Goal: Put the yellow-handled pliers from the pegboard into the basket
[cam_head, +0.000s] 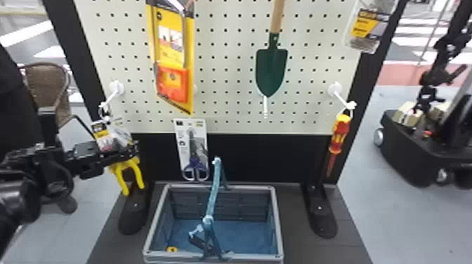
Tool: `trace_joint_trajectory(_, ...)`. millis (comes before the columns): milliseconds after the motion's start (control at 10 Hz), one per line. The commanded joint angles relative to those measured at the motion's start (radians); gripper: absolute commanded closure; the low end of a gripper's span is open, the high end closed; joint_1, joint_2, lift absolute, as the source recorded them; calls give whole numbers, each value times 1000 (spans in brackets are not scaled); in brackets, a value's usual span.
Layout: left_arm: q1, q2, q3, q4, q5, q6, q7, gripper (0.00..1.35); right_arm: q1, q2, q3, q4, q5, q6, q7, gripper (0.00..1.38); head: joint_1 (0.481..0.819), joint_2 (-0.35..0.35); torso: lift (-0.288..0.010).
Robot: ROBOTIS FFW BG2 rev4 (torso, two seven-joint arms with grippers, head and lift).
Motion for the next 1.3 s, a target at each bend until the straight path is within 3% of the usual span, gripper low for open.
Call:
trace_joint_trajectory(0,0,0,0,-2,0,3,0,1208,0,1,0,0,1,0,0,176,549,0,-100)
trace_joint_trajectory(500,7,3,-2,-17,0,10,1,1208,0,1,0,0,0,0,0,176,549,0,-100)
trace_joint_trajectory(700,43,8,17,-100,0,41,18,1208,0,1,0,0,0,0,0,176,549,0,-100)
trace_joint_trajectory(1000,159,11,87,-336,2,115,52,1208,0,1,0,0,-2,0,-2,176,549,0,-100)
trace_joint_trajectory(1200,243,-18,107,-372,115,99,86,1208,-2,1,0,2,-2,0,-2,174,549,0,-100)
